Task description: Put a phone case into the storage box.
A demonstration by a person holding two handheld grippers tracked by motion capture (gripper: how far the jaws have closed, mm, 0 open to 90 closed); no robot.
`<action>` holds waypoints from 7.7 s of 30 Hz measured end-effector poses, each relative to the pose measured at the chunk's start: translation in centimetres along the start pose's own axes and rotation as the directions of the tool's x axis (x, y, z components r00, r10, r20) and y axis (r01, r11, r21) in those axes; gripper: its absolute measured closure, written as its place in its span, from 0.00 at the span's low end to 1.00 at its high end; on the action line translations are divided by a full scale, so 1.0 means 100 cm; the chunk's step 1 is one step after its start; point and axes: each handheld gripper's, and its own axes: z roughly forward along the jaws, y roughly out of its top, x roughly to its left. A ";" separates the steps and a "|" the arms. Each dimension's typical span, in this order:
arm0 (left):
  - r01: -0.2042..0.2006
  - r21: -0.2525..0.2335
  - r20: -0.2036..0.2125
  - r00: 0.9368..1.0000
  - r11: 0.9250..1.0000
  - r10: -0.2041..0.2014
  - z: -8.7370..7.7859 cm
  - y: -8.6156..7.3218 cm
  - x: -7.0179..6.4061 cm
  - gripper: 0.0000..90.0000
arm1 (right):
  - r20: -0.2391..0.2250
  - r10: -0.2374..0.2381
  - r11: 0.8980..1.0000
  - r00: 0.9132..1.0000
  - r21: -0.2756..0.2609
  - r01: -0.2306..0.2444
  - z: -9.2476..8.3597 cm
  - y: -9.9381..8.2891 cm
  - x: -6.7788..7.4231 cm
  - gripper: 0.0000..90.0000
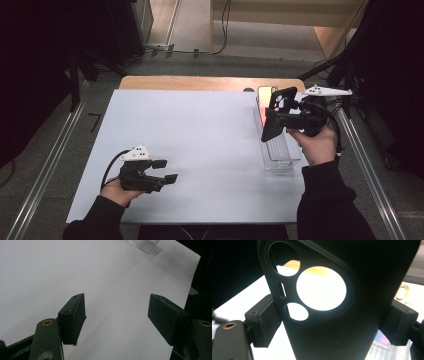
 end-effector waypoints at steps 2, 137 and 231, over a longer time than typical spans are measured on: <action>0.002 0.000 0.000 1.000 1.000 -0.002 0.000 0.000 0.000 0.35 | 0.025 0.023 1.000 0.999 -0.014 -0.023 0.002 -0.002 -0.006 0.14; 0.030 -0.029 0.004 1.000 0.999 -0.030 -0.004 0.000 0.006 0.35 | 0.094 0.034 0.978 0.995 0.203 -0.053 0.119 0.011 -0.021 0.00; 0.052 -0.007 0.018 0.998 0.999 -0.052 -0.011 -0.011 0.007 0.35 | -0.257 -0.071 0.914 0.964 0.370 0.166 0.004 -0.138 0.017 0.23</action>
